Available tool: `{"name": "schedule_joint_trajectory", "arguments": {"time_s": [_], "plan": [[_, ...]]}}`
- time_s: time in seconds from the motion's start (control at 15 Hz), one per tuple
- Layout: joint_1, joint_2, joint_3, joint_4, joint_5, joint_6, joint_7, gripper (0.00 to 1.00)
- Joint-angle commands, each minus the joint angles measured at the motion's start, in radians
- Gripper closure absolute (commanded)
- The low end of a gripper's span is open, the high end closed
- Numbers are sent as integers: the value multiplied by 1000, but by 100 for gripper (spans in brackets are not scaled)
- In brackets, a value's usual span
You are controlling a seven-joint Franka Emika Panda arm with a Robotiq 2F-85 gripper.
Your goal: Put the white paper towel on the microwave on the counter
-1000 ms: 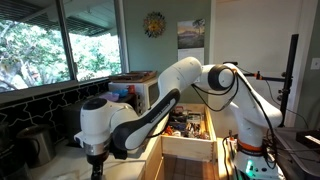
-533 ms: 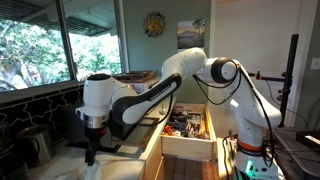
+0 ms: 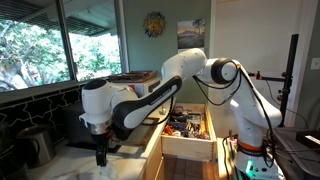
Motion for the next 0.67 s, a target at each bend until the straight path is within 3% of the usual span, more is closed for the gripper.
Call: {"name": "schedule_joint_trajectory", "arguments": {"time_s": [0.0,0.27,0.6], "plan": [[10,85,15,13,-13,65,-50,0],[28,186,8,27,-12,245,-60,0],[75,205,-70,20,-111,472,28,0]]}}
